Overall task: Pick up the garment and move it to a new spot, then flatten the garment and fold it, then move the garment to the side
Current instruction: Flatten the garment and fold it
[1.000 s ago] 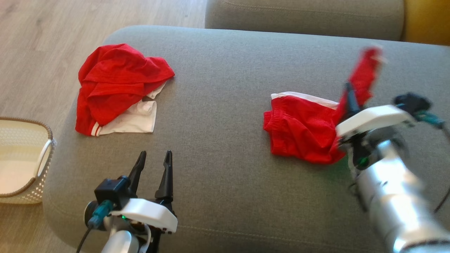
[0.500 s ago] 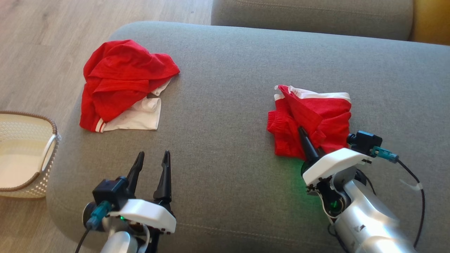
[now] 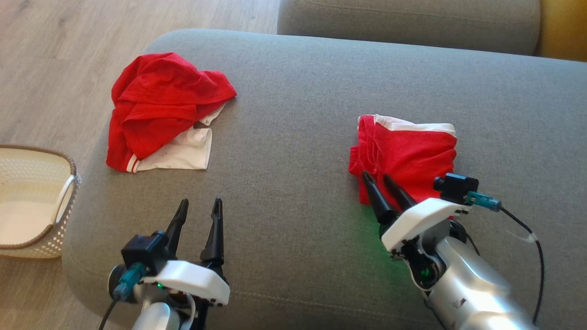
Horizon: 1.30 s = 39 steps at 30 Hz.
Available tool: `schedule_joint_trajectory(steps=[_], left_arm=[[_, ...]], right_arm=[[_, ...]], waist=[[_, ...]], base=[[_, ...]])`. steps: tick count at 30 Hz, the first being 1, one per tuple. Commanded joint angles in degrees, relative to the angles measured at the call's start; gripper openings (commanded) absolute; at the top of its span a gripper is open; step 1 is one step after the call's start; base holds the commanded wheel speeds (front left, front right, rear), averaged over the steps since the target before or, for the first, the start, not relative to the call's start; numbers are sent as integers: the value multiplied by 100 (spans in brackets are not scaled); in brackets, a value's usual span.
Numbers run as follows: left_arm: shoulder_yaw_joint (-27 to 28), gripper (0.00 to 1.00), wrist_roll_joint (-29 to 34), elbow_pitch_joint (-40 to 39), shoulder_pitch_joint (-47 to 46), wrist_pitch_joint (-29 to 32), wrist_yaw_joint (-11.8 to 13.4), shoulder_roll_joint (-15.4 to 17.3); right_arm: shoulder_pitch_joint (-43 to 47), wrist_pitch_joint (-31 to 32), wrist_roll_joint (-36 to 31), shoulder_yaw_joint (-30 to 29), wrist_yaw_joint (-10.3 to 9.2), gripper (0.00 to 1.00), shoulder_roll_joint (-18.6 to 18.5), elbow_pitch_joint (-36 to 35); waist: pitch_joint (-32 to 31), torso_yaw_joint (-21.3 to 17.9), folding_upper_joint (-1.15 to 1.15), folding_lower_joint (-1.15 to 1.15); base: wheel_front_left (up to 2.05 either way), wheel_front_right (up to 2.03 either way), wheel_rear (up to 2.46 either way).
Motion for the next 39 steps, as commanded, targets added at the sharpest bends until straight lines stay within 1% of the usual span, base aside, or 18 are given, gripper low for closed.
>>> schedule_joint_trajectory(steps=[1, 5, 10, 15, 20, 24, 26, 28, 30, 32, 34, 36, 37, 39], left_arm=[[188, 100, -1, -159, -112, -70, 19, 8], [184, 100, 2, -155, -95, -70, 23, 8], [158, 100, 9, -151, -93, -70, 9, 8], [155, 100, 12, -153, -103, -70, 17, 8], [232, 100, 31, -162, -48, -70, 30, 8], [299, 100, 29, -240, 9, -70, 28, 8], [334, 100, 27, -301, 50, -70, 36, 8], [372, 100, 20, -369, 92, -70, 49, 8], [409, 100, 15, -439, 134, -70, 59, 8], [440, 100, 7, -500, 172, -70, 62, 8], [464, 100, -7, -555, 197, -70, 65, 8], [483, 100, -25, -600, 218, -70, 67, 8], [489, 100, -26, -618, 231, -70, 69, 8], [491, 100, -19, -645, 264, -70, 70, 8]], right_arm=[[-168, -38, -52, 117, -1, 100, 63, -204], [-19, -38, -102, 291, -1, 100, 63, -295], [-8, 220, -7, 540, -1, 100, 63, 40], [-150, 204, 107, 652, -1, 100, 63, 216], [-266, 47, 138, 592, -1, 100, 63, 133], [-260, -23, -41, 253, -1, 100, 53, -88], [-232, -33, -356, -95, -1, 100, -88, -325], [-103, -35, -911, -500, -1, 100, -297, -716], [126, -36, -1706, -927, -1, 100, -511, -1192], [455, -36, -2519, -1406, -1, 100, -607, -1729], [835, -37, -3307, -1920, -1, 100, -601, -2291], [1237, -37, -3980, -2409, -1, 100, -481, -2841], [1436, -37, -4270, -2608, -1, 100, -399, -3099], [1797, -37, -4637, -2916, -1, 100, -218, -3518]], waist=[[-4, 0, 0, 0], [-28, -10, 0, 0], [-36, -19, 0, 0], [-35, -51, 0, 0], [-107, -207, 0, 0], [-255, -388, 0, 0], [-345, -498, 0, 0], [-426, -607, 0, 0], [-488, -714, 0, 0], [-531, -814, 0, 0], [-538, -895, 0, 0], [-539, -962, 0, 0], [-537, -992, 0, 0], [-526, -1047, 0, 0]], base=[[0, 0, 0], [0, 0, 0], [0, 0, 0], [0, 0, 0], [0, 0, 0], [0, 0, 0], [0, 0, 0], [0, 0, 0], [0, 0, 0], [0, 0, 0], [0, 0, 0], [0, 0, 0], [0, 0, 0], [0, 0, 0]])
